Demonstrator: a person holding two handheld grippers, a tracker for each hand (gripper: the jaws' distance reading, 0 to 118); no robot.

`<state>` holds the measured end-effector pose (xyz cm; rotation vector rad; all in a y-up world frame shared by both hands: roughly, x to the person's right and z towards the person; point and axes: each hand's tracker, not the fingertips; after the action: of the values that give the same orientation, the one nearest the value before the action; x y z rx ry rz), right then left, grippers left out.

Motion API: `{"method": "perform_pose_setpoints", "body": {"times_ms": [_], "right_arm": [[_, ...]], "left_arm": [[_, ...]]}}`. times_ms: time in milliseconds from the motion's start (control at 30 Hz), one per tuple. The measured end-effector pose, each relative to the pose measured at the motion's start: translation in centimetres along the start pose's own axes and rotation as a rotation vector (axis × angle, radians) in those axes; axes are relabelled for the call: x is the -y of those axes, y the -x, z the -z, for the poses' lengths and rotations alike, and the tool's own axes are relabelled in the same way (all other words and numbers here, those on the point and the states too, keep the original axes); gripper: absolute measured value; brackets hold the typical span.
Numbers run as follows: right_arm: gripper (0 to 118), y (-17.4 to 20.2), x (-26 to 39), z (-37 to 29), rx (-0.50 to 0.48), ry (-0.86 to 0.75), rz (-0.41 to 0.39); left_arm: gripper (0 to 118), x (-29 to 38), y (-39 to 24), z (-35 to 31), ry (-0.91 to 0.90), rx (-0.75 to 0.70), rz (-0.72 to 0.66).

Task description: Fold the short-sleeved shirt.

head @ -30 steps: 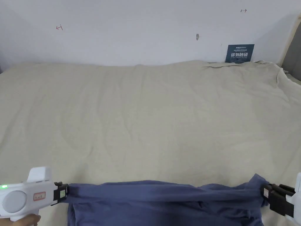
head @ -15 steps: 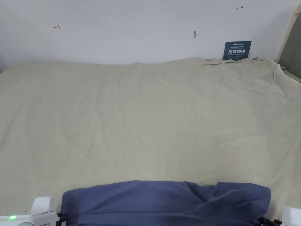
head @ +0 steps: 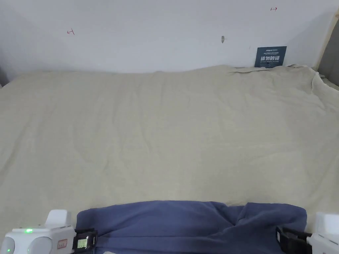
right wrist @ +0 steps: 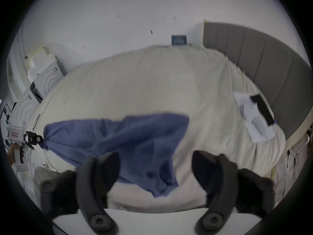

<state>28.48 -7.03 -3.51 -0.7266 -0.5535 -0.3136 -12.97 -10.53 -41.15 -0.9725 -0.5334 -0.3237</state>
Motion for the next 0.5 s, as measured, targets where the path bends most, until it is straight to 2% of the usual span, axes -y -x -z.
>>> {"method": "perform_pose_setpoints", "body": {"times_ms": [167,300,433,500], "right_arm": [[97,2.0,-4.3,-2.9,0.006,-0.177,-0.037],[97,4.2,-7.2,-5.6,-0.001,-0.324,-0.057],[97,5.9,-8.7,-6.8,0.044,-0.441,-0.088],[97,6.6,-9.0,-7.1,0.063,-0.489,-0.098]], "left_arm": [[118,-2.6,-0.9,-3.7,-0.135,0.045,-0.026],[118,-4.7,-2.0,-7.2,-0.321,0.062,-0.010],[117,-6.3,-3.6,-10.0,-0.460,0.028,-0.013],[111,-6.4,-4.2,-10.6,-0.556,0.017,-0.018]]}}
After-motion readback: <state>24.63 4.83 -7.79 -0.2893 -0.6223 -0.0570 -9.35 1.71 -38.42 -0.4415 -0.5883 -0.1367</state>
